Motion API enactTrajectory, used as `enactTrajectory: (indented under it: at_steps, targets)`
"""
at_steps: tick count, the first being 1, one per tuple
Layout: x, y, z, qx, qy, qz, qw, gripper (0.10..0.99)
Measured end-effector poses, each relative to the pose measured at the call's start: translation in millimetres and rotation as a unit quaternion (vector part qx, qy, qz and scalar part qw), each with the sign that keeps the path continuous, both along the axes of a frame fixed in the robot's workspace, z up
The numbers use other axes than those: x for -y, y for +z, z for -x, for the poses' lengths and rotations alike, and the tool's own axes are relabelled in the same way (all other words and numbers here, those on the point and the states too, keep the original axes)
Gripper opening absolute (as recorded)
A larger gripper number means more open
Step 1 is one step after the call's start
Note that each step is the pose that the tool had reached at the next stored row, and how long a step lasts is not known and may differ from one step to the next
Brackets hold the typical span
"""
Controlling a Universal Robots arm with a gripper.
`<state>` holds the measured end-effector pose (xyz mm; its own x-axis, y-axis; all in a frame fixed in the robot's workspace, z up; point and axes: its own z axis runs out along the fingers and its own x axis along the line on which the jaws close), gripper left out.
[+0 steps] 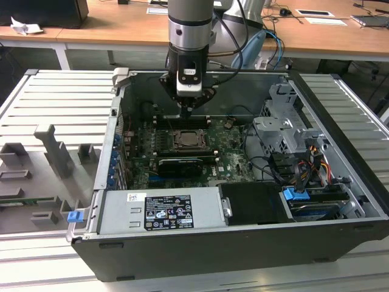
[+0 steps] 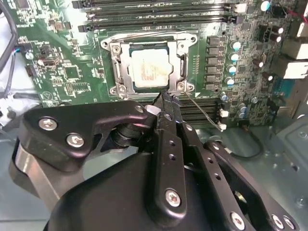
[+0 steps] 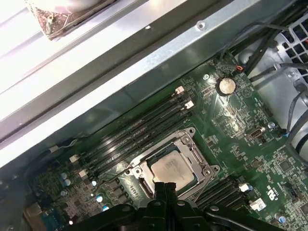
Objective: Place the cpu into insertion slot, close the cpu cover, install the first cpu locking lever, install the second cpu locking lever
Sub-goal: 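Install the first cpu locking lever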
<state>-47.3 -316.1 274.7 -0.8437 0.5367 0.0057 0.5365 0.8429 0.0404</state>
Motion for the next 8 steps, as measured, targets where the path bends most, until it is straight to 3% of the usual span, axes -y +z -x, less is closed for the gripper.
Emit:
enactTrajectory:
  at_steps: [8]
  targets:
    - [0.0, 0.0, 0.0, 0.0000, 0.056, 0.0000, 0.9984, 0.106]
